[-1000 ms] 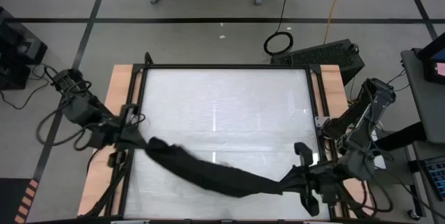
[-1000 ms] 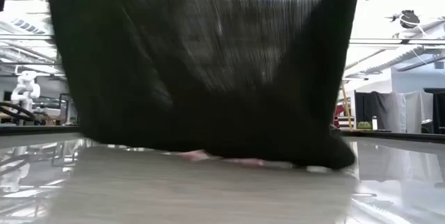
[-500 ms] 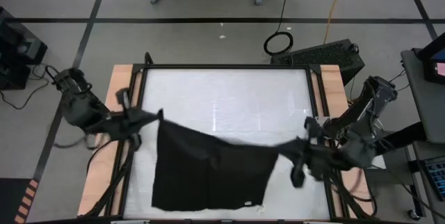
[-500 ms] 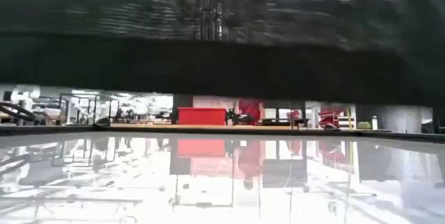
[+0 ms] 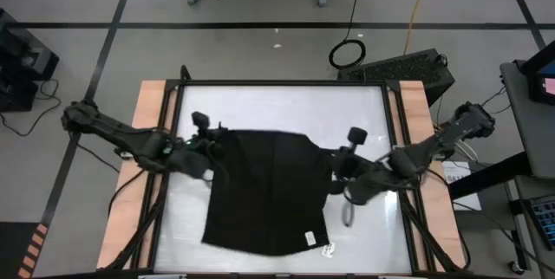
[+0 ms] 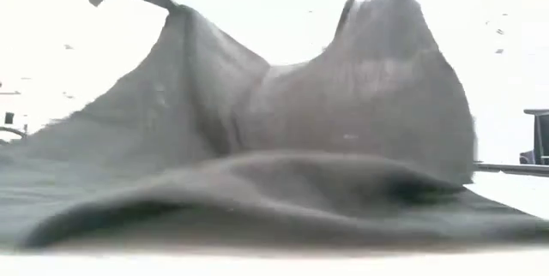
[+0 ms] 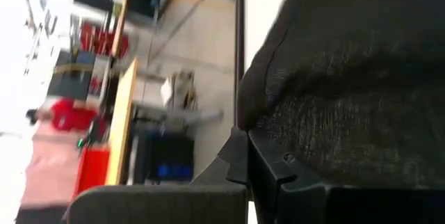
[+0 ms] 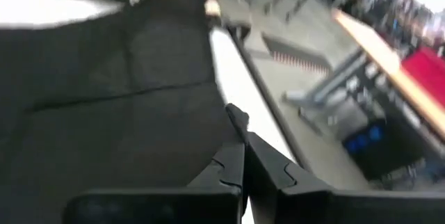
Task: Roll towel
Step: Roll the black towel
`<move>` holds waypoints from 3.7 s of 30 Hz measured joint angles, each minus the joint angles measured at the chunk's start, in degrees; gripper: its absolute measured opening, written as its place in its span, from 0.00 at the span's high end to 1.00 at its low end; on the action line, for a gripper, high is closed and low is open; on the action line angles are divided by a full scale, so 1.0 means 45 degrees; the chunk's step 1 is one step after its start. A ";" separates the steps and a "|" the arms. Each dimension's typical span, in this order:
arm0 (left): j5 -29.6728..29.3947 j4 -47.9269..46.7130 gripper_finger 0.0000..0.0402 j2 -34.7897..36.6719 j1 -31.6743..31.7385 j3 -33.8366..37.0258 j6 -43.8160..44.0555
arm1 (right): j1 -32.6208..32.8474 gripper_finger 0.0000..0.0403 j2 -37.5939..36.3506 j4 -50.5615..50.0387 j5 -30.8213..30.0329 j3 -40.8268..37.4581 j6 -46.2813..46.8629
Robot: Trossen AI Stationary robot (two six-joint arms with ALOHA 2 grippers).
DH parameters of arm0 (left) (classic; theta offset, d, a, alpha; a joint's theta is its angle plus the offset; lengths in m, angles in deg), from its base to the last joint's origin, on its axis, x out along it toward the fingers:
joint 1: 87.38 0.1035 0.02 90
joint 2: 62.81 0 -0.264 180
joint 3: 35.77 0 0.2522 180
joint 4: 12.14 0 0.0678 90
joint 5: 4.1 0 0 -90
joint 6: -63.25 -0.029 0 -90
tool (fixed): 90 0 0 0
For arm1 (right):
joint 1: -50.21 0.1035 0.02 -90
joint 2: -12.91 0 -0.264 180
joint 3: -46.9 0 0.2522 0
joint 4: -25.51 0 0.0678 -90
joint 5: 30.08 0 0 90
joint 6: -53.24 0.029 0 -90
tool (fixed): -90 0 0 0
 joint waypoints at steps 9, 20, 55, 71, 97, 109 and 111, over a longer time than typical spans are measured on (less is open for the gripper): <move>0.0099 0.0243 0.98 -0.2744 0.2969 0.0140 0.0211 | -0.2268 1.00 0.1670 -0.0632 0.1035 0.0000 0.1012; 0.0149 0.0539 0.72 -0.4917 0.4747 0.0140 0.0626 | -0.4194 0.78 0.2745 -0.2835 0.1434 0.0000 0.3263; 1.0334 0.2264 0.56 -0.5009 0.1425 0.0140 0.3967 | -0.2965 0.61 0.2619 0.5514 0.6584 -0.4390 0.3216; 0.7914 0.2220 0.56 -0.8482 0.1953 0.0080 0.3119 | -0.2908 0.61 0.2628 0.6656 0.7042 -0.6544 0.4462; 0.4611 0.1320 0.56 -0.8587 0.4244 0.0159 -0.1190 | -0.0279 0.61 0.6519 1.5381 0.9230 -0.6532 0.7667; 0.4201 0.1016 0.56 -0.8349 0.4075 0.0155 -0.0654 | -0.0279 0.63 0.5407 0.8496 0.8073 -0.3210 0.3788; 0.4523 0.0919 0.56 -0.8105 0.3867 0.0149 -0.0058 | -0.0312 0.64 0.5236 0.7425 0.7188 -0.3011 0.3468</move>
